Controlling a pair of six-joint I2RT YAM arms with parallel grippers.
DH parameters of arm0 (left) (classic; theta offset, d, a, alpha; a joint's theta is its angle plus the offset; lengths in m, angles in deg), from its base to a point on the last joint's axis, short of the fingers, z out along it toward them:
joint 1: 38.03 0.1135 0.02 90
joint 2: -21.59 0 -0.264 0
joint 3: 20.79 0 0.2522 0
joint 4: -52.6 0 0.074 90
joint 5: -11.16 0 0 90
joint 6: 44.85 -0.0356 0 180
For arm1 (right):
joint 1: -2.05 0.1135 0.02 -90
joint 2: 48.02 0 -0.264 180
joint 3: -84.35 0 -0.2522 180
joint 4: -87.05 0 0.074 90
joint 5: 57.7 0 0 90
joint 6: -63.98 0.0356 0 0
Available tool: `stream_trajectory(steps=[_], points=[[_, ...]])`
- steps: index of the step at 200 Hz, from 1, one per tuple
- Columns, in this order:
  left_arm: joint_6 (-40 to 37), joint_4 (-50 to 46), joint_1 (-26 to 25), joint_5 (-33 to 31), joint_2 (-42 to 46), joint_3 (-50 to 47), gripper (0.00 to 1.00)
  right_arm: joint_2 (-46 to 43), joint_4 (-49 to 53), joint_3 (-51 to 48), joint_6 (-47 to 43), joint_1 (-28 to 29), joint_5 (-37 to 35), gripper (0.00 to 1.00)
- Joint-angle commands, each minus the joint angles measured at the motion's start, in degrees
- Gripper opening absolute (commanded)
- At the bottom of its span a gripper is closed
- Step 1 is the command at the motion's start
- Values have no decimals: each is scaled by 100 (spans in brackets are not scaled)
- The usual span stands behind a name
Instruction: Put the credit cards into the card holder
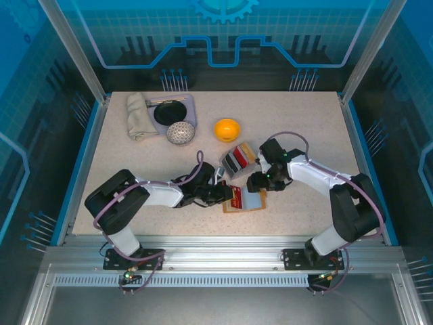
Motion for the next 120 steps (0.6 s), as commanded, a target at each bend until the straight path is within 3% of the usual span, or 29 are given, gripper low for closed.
stream_trajectory(steps=[1, 36, 100, 120], points=[[34, 484, -53, -141, -160, -123, 0, 209, -207, -154, 77, -177, 323, 71], [245, 1088, -82, 36, -492, -172, 0, 342, -468, -468, 129, -309, 510, 64], [583, 1769, -136, 214, -868, -216, 0, 385, -705, -763, 183, -517, 645, 40], [605, 1787, -137, 181, -775, -267, 0, 375, -718, -795, 208, -541, 628, 40]])
